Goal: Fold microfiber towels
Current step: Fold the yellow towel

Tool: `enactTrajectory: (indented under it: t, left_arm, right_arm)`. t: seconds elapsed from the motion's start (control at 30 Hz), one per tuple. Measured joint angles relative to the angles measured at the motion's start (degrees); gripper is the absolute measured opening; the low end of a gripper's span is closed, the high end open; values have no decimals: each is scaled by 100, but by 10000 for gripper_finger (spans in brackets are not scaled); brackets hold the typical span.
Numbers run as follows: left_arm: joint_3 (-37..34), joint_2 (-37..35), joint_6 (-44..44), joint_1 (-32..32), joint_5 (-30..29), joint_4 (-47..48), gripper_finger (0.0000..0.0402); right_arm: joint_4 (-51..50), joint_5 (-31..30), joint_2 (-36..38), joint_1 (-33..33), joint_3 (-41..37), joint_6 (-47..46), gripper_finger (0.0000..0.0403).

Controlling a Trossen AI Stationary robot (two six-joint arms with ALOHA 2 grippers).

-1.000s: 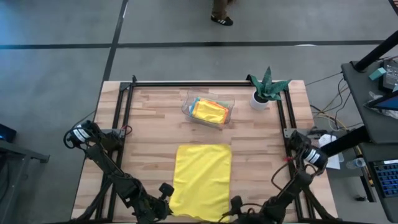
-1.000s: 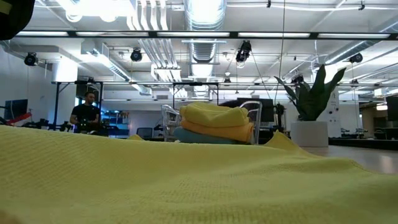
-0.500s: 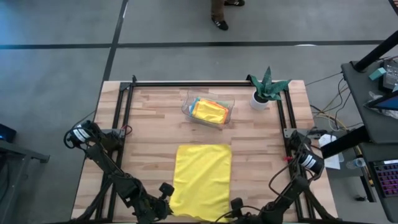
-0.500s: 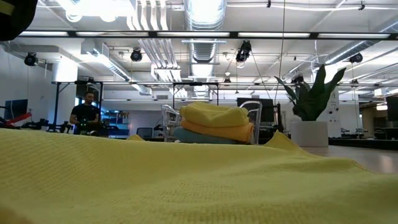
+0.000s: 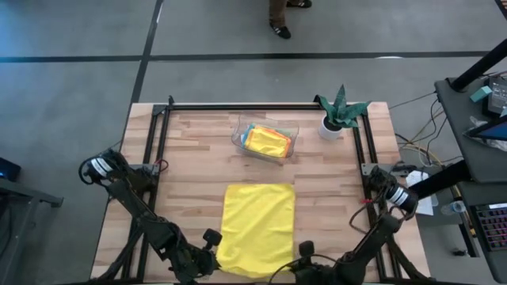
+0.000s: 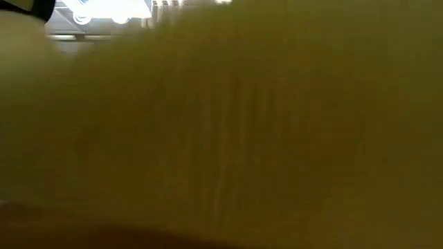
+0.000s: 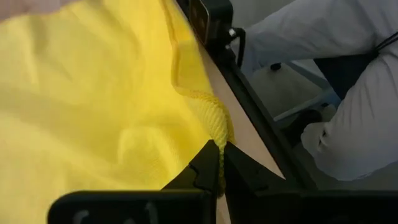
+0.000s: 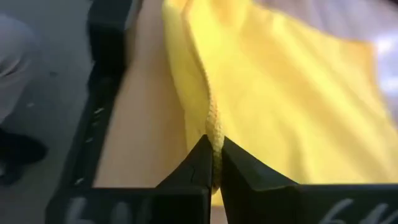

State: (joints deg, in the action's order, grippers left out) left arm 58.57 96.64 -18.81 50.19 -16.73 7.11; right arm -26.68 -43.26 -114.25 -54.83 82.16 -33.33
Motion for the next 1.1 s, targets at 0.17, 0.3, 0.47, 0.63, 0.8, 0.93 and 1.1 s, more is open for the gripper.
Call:
enactTrajectory:
  t: [0.17,0.3,0.47,0.63,0.8,0.93,1.1]
  left_arm:
    - [-142,-314,286,-155,4,-4,0]
    - [-502,-748,433,-393,3,-47,0]
    - [-1187,-1396,440,-823,2,-115,0]
    - [-1969,-2085,584,-1363,22,-519,0]
    - [-2618,-2635,724,-1909,48,-817,0]
    - [-2996,-2808,725,-2341,137,-919,0]
    - [-3253,-2711,765,-2732,344,-1374,0]
  right_arm:
    - [-381,-389,529,29,-90,-7,9]
    - [-548,-569,846,152,-318,-37,9]
    - [-826,-650,1160,485,-731,-402,9]
    - [-1088,-627,1449,940,-1290,-821,9]
    - [-1039,-591,1880,1357,-1906,-1074,9]
    - [-928,-453,2224,1693,-2386,-1323,9]
    - [-288,-266,2382,2007,-2952,-1231,9]
